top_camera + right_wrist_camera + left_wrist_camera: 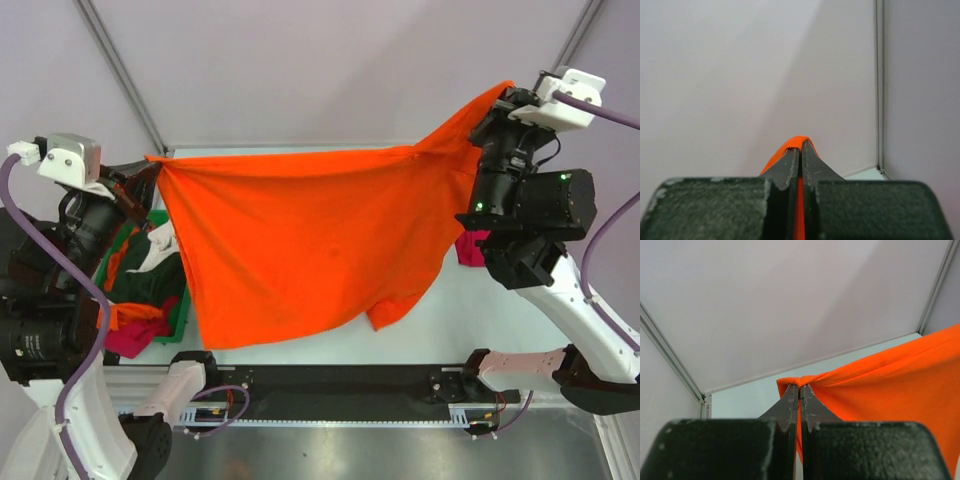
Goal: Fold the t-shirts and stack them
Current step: Flatten out the tshirt, then fold the flattened tshirt in 1/3 of the way
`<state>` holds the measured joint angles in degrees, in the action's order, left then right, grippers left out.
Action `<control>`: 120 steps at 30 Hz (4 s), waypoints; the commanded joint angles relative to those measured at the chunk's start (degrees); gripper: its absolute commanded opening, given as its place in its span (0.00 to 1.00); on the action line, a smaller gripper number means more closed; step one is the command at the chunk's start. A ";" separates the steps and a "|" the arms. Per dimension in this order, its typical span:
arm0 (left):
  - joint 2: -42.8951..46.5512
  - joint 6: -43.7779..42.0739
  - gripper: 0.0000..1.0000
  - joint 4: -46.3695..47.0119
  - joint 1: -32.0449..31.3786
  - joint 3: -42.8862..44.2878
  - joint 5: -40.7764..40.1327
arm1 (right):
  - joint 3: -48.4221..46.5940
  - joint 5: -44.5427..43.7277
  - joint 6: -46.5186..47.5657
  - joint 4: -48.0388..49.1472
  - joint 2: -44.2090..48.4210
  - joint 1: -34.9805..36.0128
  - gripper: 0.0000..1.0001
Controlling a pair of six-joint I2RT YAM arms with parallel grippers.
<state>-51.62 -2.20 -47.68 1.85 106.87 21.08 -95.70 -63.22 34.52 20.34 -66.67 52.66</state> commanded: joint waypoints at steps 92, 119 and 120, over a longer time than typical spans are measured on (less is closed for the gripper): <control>-6.92 -13.89 0.00 2.60 -4.84 -53.17 -0.34 | 35.76 0.47 -104.89 -81.92 -5.48 11.74 0.00; -3.32 -21.26 0.00 -10.41 -5.10 -45.87 -4.46 | 37.07 10.22 -143.06 -107.35 -6.99 29.43 0.00; -2.62 -22.05 0.00 -10.33 -5.01 -46.31 -6.21 | 38.21 10.48 -143.76 -107.35 -6.19 29.43 0.00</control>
<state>-57.32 -18.76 -56.71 -3.11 59.11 19.20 -59.57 -52.18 -103.88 -75.83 -76.36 81.58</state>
